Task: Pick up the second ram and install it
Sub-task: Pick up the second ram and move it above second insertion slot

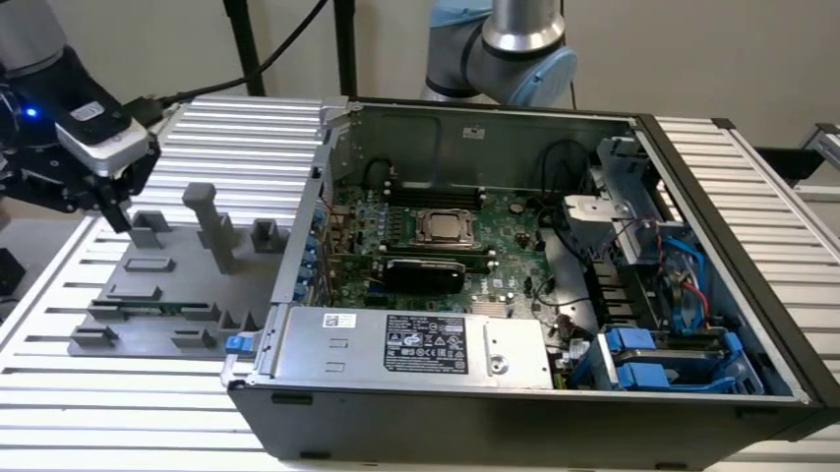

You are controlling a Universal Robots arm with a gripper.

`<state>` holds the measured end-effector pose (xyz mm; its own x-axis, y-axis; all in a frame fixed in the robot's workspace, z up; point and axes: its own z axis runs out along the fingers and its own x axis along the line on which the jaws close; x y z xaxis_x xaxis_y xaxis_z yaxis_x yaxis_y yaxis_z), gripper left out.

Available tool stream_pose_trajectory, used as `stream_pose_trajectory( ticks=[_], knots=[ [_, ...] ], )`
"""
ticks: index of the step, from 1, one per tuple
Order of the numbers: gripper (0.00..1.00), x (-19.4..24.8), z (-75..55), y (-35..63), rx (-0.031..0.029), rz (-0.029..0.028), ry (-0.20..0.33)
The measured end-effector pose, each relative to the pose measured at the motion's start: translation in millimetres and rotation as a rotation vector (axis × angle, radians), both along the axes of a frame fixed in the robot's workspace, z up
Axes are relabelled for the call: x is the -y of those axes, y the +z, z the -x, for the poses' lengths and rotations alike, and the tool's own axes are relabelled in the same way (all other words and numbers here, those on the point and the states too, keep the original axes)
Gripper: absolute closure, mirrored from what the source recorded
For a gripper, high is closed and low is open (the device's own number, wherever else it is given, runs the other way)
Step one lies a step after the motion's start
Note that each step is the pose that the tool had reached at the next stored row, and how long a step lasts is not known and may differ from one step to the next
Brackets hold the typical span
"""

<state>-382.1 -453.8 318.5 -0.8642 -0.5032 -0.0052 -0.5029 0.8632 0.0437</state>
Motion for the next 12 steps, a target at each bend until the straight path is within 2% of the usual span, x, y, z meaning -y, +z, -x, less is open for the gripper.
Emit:
stream_pose_trajectory(
  ticks=[12],
  knots=[
    [1.0,0.0,0.0,-7.8,-0.0001,0.0022,0.219]
  ],
)
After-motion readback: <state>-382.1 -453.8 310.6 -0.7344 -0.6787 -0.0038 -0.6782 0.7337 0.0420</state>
